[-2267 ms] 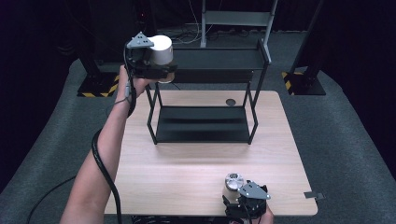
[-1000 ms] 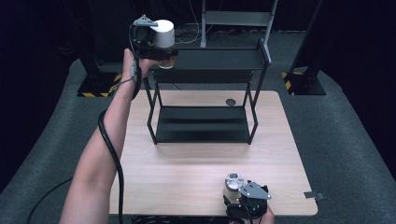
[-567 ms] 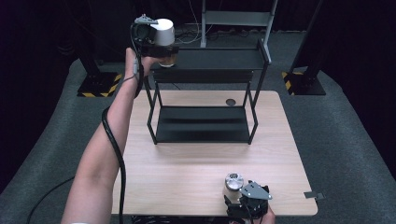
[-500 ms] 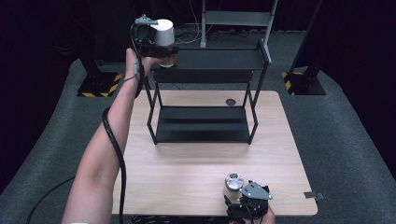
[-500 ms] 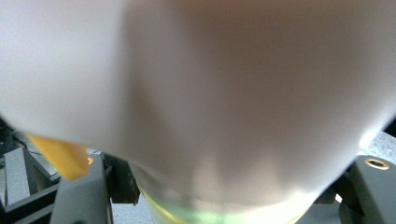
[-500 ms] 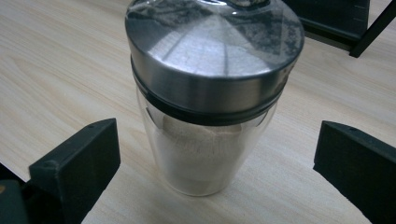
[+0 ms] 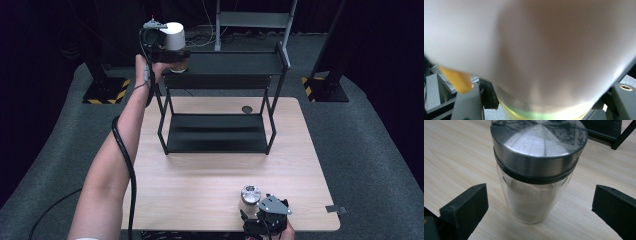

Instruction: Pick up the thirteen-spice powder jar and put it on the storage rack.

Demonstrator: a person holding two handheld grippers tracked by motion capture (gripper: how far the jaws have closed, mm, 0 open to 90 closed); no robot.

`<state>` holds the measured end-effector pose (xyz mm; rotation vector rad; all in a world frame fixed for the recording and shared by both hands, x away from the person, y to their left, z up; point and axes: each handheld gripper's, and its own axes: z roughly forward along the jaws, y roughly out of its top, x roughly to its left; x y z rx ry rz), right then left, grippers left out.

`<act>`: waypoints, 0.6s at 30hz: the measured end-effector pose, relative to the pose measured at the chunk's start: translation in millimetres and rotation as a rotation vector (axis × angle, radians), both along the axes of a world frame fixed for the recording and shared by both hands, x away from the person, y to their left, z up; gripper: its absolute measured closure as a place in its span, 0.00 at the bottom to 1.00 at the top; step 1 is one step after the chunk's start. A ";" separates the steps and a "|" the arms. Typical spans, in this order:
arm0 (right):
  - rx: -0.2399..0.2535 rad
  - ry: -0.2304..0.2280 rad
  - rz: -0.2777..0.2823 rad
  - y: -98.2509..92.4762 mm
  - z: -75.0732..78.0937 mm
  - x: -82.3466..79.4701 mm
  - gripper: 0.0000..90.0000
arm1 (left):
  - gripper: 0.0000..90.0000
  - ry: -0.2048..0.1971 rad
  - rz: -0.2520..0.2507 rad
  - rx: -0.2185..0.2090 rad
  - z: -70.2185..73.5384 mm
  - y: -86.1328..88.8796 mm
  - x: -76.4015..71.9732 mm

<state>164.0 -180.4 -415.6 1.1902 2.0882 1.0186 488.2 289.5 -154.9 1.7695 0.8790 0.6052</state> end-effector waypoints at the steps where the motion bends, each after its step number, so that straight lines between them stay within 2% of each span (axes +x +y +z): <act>1: 0.000 0.000 0.000 0.1 0.1 0.1 0.00 | 0.34 -0.001 0.001 -0.002 -0.5 -0.3 0.2; 7: 0.001 -0.010 0.003 0.2 1.2 -0.1 0.00 | 0.34 -0.004 0.004 0.005 -0.4 -1.9 -0.6; 18: 0.001 -0.012 0.000 -0.1 1.7 -0.8 0.00 | 0.33 0.015 0.004 0.019 5.3 -3.3 1.3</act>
